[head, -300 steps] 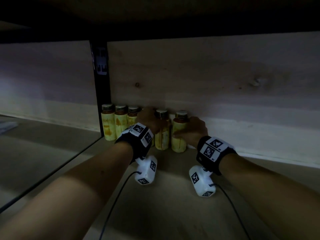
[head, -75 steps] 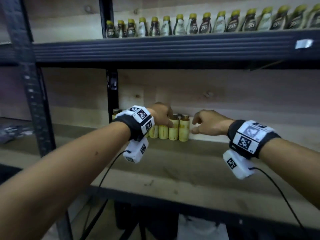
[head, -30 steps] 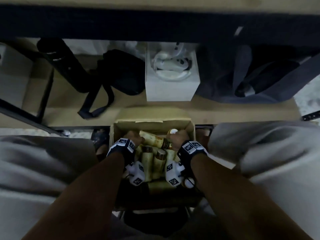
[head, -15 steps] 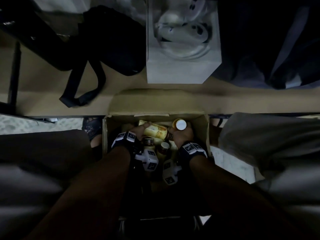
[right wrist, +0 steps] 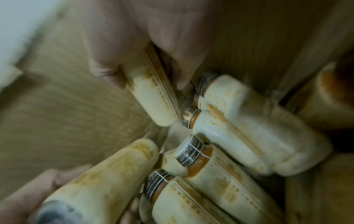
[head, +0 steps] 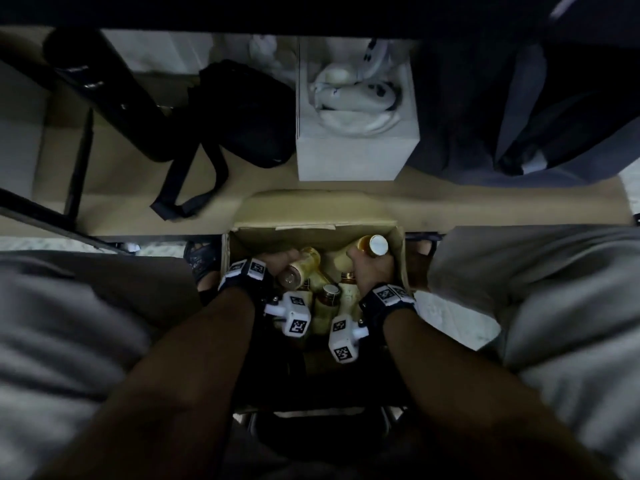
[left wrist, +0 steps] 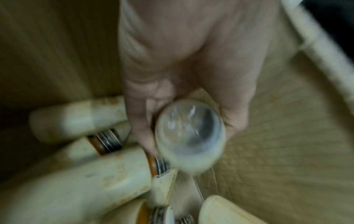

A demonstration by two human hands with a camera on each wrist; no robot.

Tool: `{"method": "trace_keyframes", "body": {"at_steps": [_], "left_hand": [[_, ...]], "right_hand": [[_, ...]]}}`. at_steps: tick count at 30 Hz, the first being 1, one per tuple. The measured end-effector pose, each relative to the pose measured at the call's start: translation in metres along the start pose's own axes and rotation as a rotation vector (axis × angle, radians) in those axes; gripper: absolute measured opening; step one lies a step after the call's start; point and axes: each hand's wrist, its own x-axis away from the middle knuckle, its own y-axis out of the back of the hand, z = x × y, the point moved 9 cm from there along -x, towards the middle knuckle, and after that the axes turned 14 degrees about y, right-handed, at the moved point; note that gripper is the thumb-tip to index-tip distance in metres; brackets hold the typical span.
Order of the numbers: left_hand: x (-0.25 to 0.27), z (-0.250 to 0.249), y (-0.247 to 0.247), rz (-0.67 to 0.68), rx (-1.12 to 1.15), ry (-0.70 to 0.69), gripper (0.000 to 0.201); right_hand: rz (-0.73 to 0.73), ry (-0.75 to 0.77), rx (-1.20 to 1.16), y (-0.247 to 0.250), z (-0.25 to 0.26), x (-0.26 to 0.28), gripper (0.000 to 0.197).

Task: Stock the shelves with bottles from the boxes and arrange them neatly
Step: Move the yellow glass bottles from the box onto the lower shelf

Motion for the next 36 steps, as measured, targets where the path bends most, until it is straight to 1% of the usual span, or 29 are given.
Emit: {"method": "trace_keyframes", "body": {"at_steps": [1,2,3,5,8,11,14,18,19,22,24,28,31,36], "left_hand": [[0.007,0.003,-0.002,0.040,0.014,-0.004,0.051],[0.026,0.006,-0.010,0.110,0.048,0.002,0.048],[0.039,0.010,-0.018,0.194,0.060,0.022,0.039],[0.059,0.019,-0.029,0.289,0.044,0.016,0.031],[0.088,0.027,-0.037,0.337,-0.037,-0.059,0.024],[0.113,0.034,-0.042,0.376,-0.100,-0.104,0.021],[0.133,0.028,-0.042,0.369,-0.089,-0.213,0.020],[0.173,0.009,-0.042,0.390,0.027,-0.431,0.033],[0.183,0.004,-0.041,0.398,0.053,-0.475,0.033],[0.211,-0.008,-0.036,0.395,0.073,-0.566,0.022],[0.233,-0.020,-0.032,0.389,0.053,-0.660,0.024],[0.283,-0.038,-0.014,0.317,0.040,-0.842,0.036],[0.322,-0.050,-0.004,0.280,-0.016,-0.939,0.038],[0.399,-0.075,0.019,0.132,-0.119,-1.111,0.041]], "right_hand": [[0.024,0.005,-0.014,0.002,0.003,0.005,0.019],[0.041,0.002,-0.019,0.005,0.005,0.010,0.019],[0.049,-0.002,-0.014,0.009,0.006,0.015,0.020],[0.062,0.000,0.004,0.017,0.009,0.025,0.027],[0.077,0.020,0.018,0.024,0.013,0.040,0.045],[0.061,0.043,-0.034,0.030,0.024,0.055,0.050],[0.095,0.122,-0.087,0.028,0.046,0.064,0.054],[0.151,0.279,-0.221,0.028,0.096,0.080,0.045],[0.157,0.320,-0.246,0.031,0.109,0.085,0.044],[0.182,0.434,-0.305,0.041,0.147,0.099,0.034],[0.213,0.489,-0.324,0.048,0.171,0.107,0.028],[0.335,0.612,-0.278,0.061,0.223,0.126,0.029],[0.435,0.725,-0.216,0.070,0.265,0.145,0.028],[0.465,0.868,-0.256,0.090,0.335,0.170,0.023]]}}
